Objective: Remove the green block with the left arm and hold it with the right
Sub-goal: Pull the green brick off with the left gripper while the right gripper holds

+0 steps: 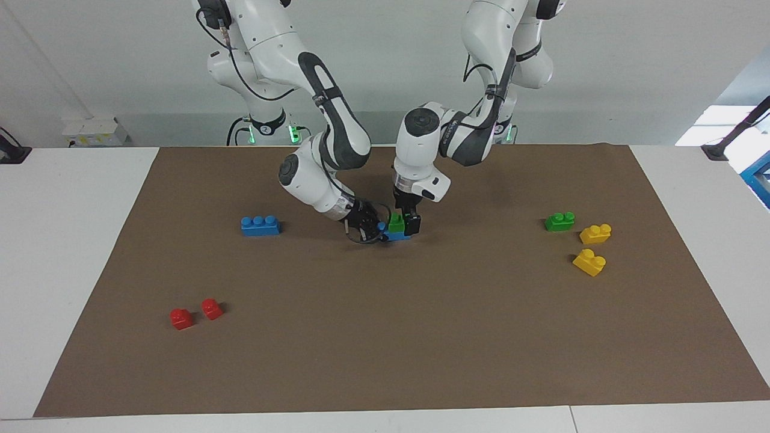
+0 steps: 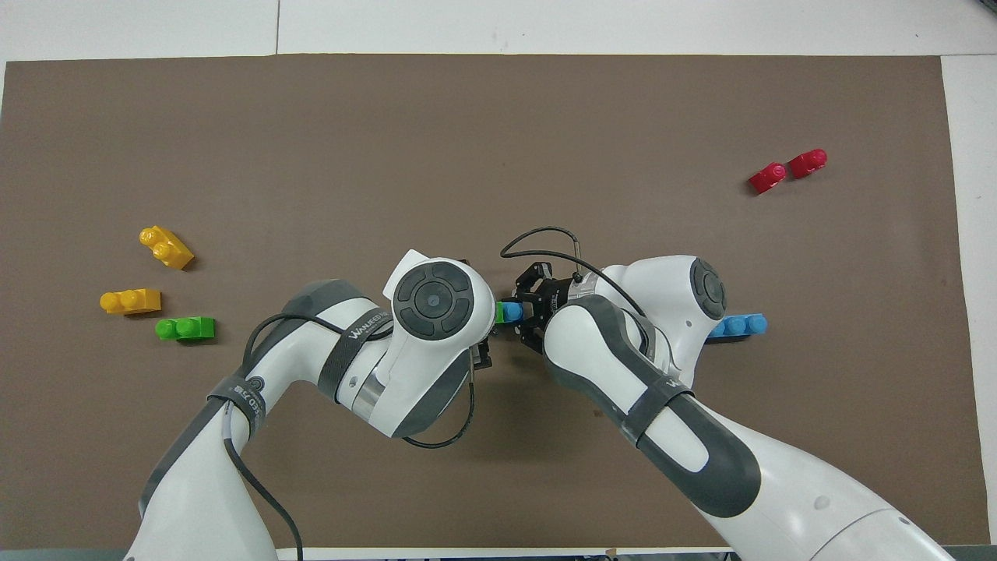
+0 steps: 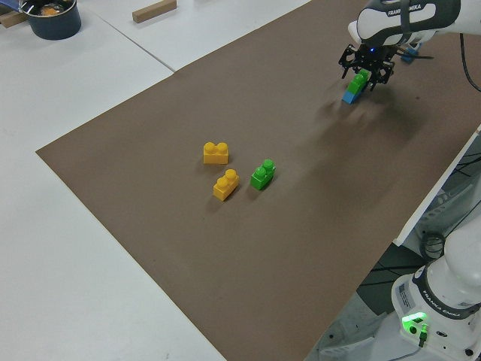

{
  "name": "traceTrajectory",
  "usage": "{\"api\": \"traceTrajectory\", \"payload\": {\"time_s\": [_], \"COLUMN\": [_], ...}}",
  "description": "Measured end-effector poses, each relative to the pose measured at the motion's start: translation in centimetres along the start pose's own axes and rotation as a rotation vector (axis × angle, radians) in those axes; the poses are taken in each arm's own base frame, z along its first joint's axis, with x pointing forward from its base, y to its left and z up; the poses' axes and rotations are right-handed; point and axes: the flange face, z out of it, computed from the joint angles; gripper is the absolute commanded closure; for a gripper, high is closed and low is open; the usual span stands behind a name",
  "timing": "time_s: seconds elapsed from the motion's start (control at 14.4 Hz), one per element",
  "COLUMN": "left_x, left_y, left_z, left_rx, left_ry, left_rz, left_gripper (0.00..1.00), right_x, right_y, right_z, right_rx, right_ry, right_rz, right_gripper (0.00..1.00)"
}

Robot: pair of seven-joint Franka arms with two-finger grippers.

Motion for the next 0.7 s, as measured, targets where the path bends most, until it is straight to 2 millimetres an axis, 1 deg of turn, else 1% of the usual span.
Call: {"api": "traceTrajectory", "payload": {"time_s": [0.07,0.21,0.28,0.35,0.42,0.49,0.7], "left_x": [-0.01,-0.05,-0.06,-0.11,-0.22,-0.37,-0.61], "left_y": [0.01,0.07,0.07,0.02,-0.12,-0.28,-0.5], "left_z": [0.0,0.0,0.04,0.08,0.12,0.14,0.11], "left_rx": [-0.001,-0.006,-0.011,-0.018,-0.025,-0.031,-0.041], "left_ry": [-0.001,-0.004,0.0,0.007,0.014,0.019,0.023], "left_rz": [0.0,-0.002,0.002,0.005,0.007,0.011,0.027], "left_gripper": [0.03,0.3,0.41,0.51,0.88,0.99,1.0], "right_x": [0.0,0.0,0.0,0.0,0.0,0.0,0.02], "right_y": [0.0,0.0,0.0,0.0,0.0,0.0,-0.03], "right_z": [0.0,0.0,0.0,0.0,0.0,0.0,-0.03], "right_rx": [0.0,0.0,0.0,0.0,0.0,0.0,0.001], "right_ry": [0.0,0.0,0.0,0.0,0.0,0.0,0.0], "right_rz": [0.0,0.0,0.0,-0.001,-0.001,-0.001,-0.009], "right_gripper": [1.0,1.0,1.0,1.0,1.0,1.0,1.0]}}
